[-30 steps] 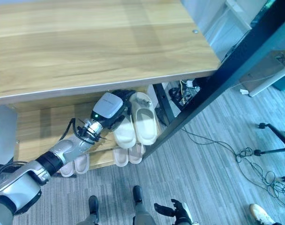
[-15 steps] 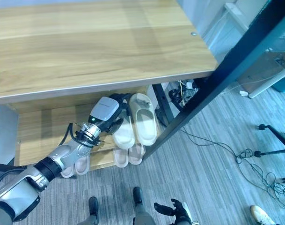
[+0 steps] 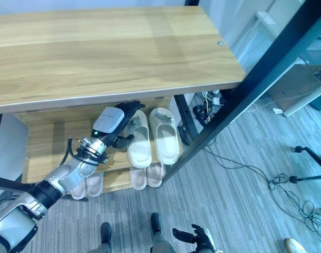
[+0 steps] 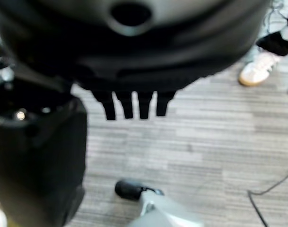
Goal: Arrange the slippers neatly on the shoe rack.
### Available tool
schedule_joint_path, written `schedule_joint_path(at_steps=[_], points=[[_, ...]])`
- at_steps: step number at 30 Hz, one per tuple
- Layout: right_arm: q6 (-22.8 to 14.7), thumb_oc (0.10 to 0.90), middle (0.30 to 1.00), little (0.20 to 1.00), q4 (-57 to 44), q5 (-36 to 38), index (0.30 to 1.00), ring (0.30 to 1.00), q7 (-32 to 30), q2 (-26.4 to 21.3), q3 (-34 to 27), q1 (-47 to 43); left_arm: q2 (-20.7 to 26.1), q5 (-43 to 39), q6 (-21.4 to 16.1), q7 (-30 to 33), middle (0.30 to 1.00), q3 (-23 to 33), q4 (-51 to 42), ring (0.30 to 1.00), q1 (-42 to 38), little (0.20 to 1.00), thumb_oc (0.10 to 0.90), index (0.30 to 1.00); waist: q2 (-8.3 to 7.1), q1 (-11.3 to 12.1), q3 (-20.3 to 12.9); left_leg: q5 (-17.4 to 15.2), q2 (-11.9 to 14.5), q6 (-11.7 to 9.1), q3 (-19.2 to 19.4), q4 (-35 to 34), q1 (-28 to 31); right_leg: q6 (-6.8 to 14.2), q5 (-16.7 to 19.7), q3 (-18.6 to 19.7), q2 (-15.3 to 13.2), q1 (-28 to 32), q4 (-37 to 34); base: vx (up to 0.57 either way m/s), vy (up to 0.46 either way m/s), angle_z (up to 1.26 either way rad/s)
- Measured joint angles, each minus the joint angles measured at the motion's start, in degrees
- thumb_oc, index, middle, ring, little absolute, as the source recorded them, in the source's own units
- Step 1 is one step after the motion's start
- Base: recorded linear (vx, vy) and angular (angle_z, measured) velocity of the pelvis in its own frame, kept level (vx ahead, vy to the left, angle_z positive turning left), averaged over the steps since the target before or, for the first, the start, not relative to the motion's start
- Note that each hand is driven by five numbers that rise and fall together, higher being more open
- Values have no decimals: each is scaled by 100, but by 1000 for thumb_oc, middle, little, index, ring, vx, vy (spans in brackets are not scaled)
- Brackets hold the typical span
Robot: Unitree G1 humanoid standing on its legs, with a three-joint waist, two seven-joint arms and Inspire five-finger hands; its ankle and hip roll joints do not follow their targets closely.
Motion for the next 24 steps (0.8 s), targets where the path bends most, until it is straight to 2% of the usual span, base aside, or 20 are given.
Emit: schedule_joint_path(at_steps=[6, 9, 11, 12, 14, 16, 24], points=[[37, 800, 900, 900, -9, 0, 900, 900, 50, 0, -4, 2, 15, -142, -74, -89, 900, 177, -276, 900, 214, 900, 800, 900, -1, 1, 0, 0, 1, 0, 1, 0, 7, 1, 0, -2, 2, 8, 1, 0, 0, 0], [59, 800, 900, 900, -13, 0, 900, 900, 90, 12, -8, 15, -28, -621, -84, -105, 900, 570, -420, 900, 479, 900, 800, 900, -2, 7, 0, -1, 4, 0, 6, 0, 79, 1, -1, -5, 4, 77, 0, 0, 0, 0], [70, 800, 900, 900, -26, 0, 900, 900, 89, 46, -59, 8, -60, -1052, -84, -160, 900, 976, -670, 900, 762, 900, 800, 900, -3, -4, -1, -1, 4, 0, 7, 0, 114, 1, -1, -7, 3, 110, 0, 16, -3, 0], [73, 800, 900, 900, -26, -1, 900, 900, 91, 55, -57, 16, -66, -1173, -83, -183, 900, 1010, -707, 900, 793, 900, 800, 900, -5, 13, -1, -1, 7, 0, 3, 0, 126, 1, -1, -13, 5, 128, 0, 31, -8, 2], [111, 800, 900, 900, -50, -3, 900, 900, 94, 112, -57, 20, -227, -1892, -92, -296, 900, 1359, -967, 900, 1213, 900, 800, 900, -4, 21, -1, -9, 7, 6, 1, -2, 243, 8, -10, -26, 4, 246, -1, 31, 3, 2], [126, 800, 900, 900, -68, -6, 900, 900, 97, 138, -55, -4, -336, -2563, -123, -445, 900, 1388, -1032, 900, 1462, 900, 800, 900, -4, 62, -2, -18, -5, 17, -12, -3, 299, 27, -35, -55, -16, 307, -4, 19, 0, 4], [280, 800, 900, 900, -224, -7, 900, 900, 89, 154, -50, -25, -642, -3990, -60, -932, 900, 1332, -961, 900, 2222, 900, 800, 900, 5, 175, -7, -10, -11, 11, -63, -3, 373, 27, -39, -104, -25, 409, -4, 12, -1, 3]])
